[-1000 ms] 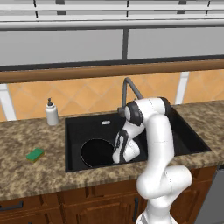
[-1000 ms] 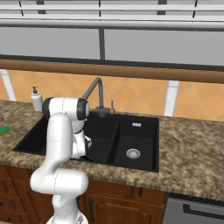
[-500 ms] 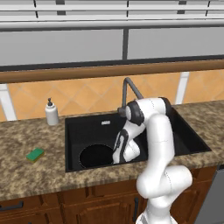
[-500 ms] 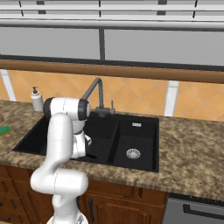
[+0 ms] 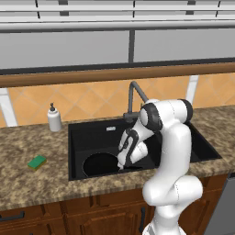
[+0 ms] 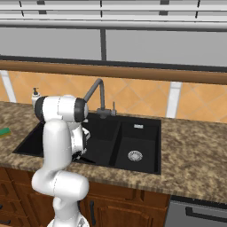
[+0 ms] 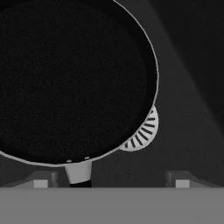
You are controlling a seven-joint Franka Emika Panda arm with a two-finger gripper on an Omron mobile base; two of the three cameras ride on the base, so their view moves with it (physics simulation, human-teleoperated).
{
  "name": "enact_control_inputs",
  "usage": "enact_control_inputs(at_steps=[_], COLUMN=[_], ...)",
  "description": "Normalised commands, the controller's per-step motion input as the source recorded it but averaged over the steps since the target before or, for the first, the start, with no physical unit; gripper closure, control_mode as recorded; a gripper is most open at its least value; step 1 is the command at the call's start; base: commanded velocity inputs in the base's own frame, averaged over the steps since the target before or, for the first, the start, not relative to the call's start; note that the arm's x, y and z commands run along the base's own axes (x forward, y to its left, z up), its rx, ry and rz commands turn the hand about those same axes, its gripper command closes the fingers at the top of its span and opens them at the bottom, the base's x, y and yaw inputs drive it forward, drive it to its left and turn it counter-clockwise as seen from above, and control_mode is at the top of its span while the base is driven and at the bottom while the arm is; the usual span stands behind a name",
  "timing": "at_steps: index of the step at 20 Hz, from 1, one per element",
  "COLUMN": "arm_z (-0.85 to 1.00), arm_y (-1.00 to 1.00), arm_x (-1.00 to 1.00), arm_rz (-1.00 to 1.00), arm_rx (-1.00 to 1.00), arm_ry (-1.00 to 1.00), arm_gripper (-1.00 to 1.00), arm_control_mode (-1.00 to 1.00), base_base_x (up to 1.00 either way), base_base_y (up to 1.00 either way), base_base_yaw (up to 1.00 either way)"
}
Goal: Pick the pan and sponge and place them into the sink. Then turn on the water.
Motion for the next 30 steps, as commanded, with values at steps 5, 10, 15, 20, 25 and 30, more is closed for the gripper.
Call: enact_control_inputs(at_steps=[5,10,15,20,25,30], arm_z=[1.0,1.0,1.0,0.92,0.06,0.05], arm_y=[0.07,0.2,0.28,0.14,0.15,0.49], arm_x=[-0.07,-0.02,0.03,0.0,0.0,0.0], arm_rz=[0.0,0.0,0.0,-0.03,-0.02,0.05], arm_rx=[-0.01,0.0,0.0,0.0,-0.08,0.01], arm_ry=[0.0,0.01,0.1,0.23,0.06,0.0], arm_gripper=[-1.0,-1.0,-1.0,-1.0,-1.0,-1.0], arm_control_mode=[-1.0,-1.0,-1.0,-1.0,-1.0,-1.0], base_base_x=[0.0,0.0,0.0,0.0,0.0,0.0], base_base_y=[0.0,0.0,0.0,0.0,0.0,0.0], base_base_yaw=[0.0,0.0,0.0,0.0,0.0,0.0])
